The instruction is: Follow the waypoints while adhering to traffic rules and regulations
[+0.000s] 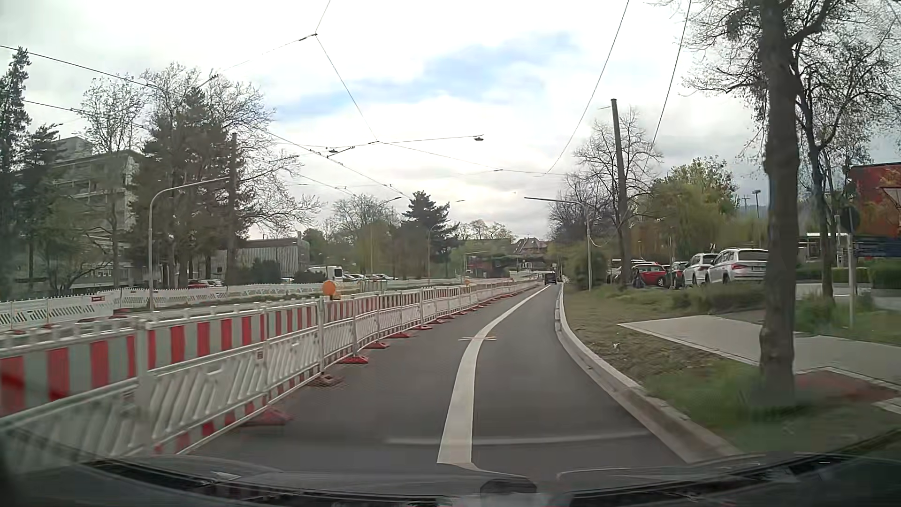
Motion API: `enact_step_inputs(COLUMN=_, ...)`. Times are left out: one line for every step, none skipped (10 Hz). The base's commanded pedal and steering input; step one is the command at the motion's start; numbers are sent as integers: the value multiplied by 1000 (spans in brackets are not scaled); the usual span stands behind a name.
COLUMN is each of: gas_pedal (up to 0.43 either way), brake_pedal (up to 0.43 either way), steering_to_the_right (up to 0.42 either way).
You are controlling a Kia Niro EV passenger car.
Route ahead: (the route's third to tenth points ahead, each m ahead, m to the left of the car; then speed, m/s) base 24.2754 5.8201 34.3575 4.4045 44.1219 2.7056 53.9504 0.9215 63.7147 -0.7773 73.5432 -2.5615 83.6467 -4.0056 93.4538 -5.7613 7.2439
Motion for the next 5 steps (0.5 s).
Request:
enact_step_inputs(gas_pedal=39, brake_pedal=0, steering_to_the_right=11)
enact_step_inputs(gas_pedal=39, brake_pedal=0, steering_to_the_right=12)
enact_step_inputs(gas_pedal=39, brake_pedal=0, steering_to_the_right=13)
enact_step_inputs(gas_pedal=39, brake_pedal=0, steering_to_the_right=16)
enact_step_inputs(gas_pedal=39, brake_pedal=0, steering_to_the_right=20)
